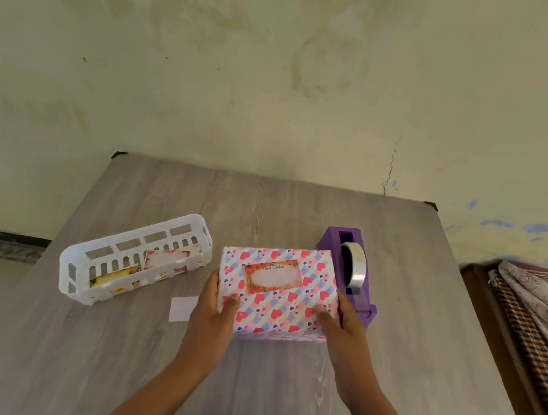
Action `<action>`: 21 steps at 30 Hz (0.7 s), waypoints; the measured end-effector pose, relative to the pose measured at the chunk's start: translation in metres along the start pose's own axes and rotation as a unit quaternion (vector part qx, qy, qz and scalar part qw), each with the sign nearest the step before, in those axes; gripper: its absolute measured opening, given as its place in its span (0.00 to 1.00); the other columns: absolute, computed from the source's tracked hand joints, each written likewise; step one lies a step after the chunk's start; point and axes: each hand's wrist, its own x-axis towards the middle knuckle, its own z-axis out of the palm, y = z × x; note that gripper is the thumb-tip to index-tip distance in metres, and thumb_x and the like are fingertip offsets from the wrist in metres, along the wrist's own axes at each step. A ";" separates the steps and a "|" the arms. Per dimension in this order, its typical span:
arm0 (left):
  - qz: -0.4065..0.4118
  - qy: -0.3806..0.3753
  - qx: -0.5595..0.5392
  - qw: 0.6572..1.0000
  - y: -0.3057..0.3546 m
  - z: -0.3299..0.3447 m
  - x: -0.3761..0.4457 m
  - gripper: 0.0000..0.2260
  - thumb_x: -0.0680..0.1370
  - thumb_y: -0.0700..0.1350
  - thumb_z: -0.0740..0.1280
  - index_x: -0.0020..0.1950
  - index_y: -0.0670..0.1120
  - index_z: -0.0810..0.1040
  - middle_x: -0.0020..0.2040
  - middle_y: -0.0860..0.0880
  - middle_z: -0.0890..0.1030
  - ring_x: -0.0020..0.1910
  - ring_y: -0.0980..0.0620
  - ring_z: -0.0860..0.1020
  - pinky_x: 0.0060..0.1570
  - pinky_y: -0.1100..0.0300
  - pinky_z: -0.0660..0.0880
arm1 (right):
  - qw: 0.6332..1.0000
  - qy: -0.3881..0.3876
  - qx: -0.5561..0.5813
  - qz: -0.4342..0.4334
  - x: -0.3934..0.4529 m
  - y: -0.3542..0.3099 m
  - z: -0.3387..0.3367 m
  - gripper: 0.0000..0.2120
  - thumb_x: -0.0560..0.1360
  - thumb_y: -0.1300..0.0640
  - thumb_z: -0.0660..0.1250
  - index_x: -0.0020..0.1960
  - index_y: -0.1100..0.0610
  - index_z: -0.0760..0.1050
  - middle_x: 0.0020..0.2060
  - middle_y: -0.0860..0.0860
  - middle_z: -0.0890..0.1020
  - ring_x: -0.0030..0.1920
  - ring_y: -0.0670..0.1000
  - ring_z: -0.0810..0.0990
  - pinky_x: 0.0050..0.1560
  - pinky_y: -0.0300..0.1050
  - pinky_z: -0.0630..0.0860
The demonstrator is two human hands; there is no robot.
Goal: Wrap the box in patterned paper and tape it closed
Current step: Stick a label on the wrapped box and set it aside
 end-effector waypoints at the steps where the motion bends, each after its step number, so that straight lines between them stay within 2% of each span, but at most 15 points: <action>1: 0.010 0.002 -0.024 1.000 0.010 -0.001 0.007 0.16 0.79 0.47 0.61 0.64 0.57 0.59 0.56 0.63 0.70 0.54 0.63 0.72 0.55 0.59 0.73 | 1.000 0.001 0.009 -0.010 0.005 -0.009 0.000 0.21 0.76 0.55 0.67 0.68 0.52 0.68 0.59 0.49 0.78 0.58 0.50 0.78 0.59 0.51 0.76; 3: 0.023 0.003 -0.056 0.998 0.026 -0.004 0.022 0.17 0.80 0.46 0.61 0.66 0.57 0.61 0.57 0.62 0.72 0.55 0.61 0.73 0.55 0.58 0.74 | 0.999 -0.006 0.040 -0.019 0.017 -0.027 0.001 0.21 0.75 0.56 0.67 0.67 0.51 0.69 0.59 0.48 0.79 0.58 0.50 0.78 0.58 0.51 0.77; 6: 0.052 0.003 -0.046 0.998 0.054 -0.007 0.065 0.18 0.79 0.47 0.61 0.69 0.54 0.63 0.61 0.53 0.75 0.59 0.53 0.76 0.55 0.52 0.78 | 0.997 -0.018 0.068 -0.038 0.048 -0.067 0.005 0.16 0.77 0.59 0.65 0.64 0.52 0.71 0.56 0.47 0.80 0.56 0.49 0.79 0.53 0.45 0.77; 9: 0.082 -0.023 -0.073 0.994 0.082 -0.003 0.113 0.16 0.80 0.44 0.62 0.66 0.54 0.65 0.59 0.53 0.76 0.57 0.53 0.77 0.53 0.54 0.79 | 0.994 -0.032 0.085 -0.067 0.090 -0.102 0.010 0.15 0.78 0.62 0.62 0.64 0.55 0.72 0.56 0.51 0.81 0.56 0.52 0.80 0.58 0.51 0.77; 12: 0.081 -0.065 -0.081 0.991 0.095 0.005 0.162 0.15 0.80 0.39 0.61 0.64 0.53 0.68 0.58 0.52 0.78 0.57 0.52 0.78 0.51 0.57 0.78 | 0.993 -0.024 0.089 -0.074 0.136 -0.122 0.017 0.14 0.78 0.63 0.61 0.63 0.57 0.72 0.55 0.53 0.81 0.55 0.54 0.81 0.56 0.52 0.78; 15: 0.063 -0.094 -0.067 0.991 0.099 0.013 0.208 0.16 0.81 0.38 0.58 0.65 0.53 0.67 0.58 0.52 0.78 0.57 0.53 0.77 0.51 0.58 0.77 | 0.995 0.002 0.080 -0.054 0.183 -0.129 0.025 0.12 0.78 0.64 0.61 0.60 0.60 0.73 0.53 0.55 0.82 0.51 0.54 0.82 0.49 0.47 0.79; 18: 0.058 -0.093 -0.019 0.994 0.090 0.024 0.256 0.16 0.81 0.41 0.57 0.68 0.53 0.66 0.62 0.51 0.75 0.61 0.52 0.75 0.60 0.49 0.74 | 0.998 -0.002 0.059 -0.012 0.226 -0.130 0.033 0.12 0.77 0.65 0.59 0.59 0.61 0.74 0.52 0.55 0.82 0.52 0.56 0.81 0.54 0.51 0.77; 21: 0.045 -0.077 0.025 0.996 0.063 0.036 0.307 0.20 0.76 0.47 0.59 0.68 0.57 0.66 0.67 0.46 0.69 0.63 0.50 0.73 0.62 0.45 0.73 | 0.998 0.014 0.046 0.038 0.259 -0.126 0.038 0.11 0.77 0.66 0.57 0.56 0.62 0.74 0.50 0.55 0.82 0.51 0.57 0.80 0.55 0.53 0.77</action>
